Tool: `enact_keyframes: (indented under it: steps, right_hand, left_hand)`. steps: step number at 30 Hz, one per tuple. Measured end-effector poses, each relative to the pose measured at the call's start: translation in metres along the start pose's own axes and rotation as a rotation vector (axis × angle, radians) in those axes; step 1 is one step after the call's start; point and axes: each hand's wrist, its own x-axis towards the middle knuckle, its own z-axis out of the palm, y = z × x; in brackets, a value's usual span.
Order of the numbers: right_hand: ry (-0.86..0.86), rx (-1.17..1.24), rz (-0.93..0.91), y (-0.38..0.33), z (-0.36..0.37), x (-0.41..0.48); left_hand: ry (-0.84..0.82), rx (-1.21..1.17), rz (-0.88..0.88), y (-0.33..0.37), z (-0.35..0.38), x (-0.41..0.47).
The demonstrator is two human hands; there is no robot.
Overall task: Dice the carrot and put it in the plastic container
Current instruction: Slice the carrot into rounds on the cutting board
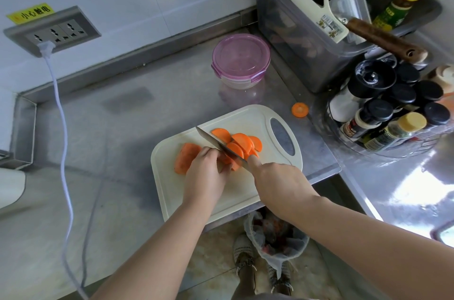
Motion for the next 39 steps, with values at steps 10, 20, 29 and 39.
enact_keyframes:
  steps: [10, 20, 29, 39]
  right_hand:
    - [0.013, -0.067, -0.03, -0.002, 0.007, 0.002]
    - [-0.027, -0.034, -0.019, -0.002, 0.015, 0.012]
    - [-0.057, 0.08, 0.07, 0.008, 0.02, 0.024]
    - [0.085, -0.013, 0.051, 0.003, 0.015, 0.009]
  left_hand:
    - [-0.005, 0.026, 0.007, -0.002, 0.001, 0.001]
    - [-0.005, 0.084, -0.002, -0.001, 0.001, 0.002]
    - [-0.02, 0.034, -0.008, 0.003, -0.002, -0.001]
    - [-0.005, -0.048, -0.025, 0.001, -0.003, -0.004]
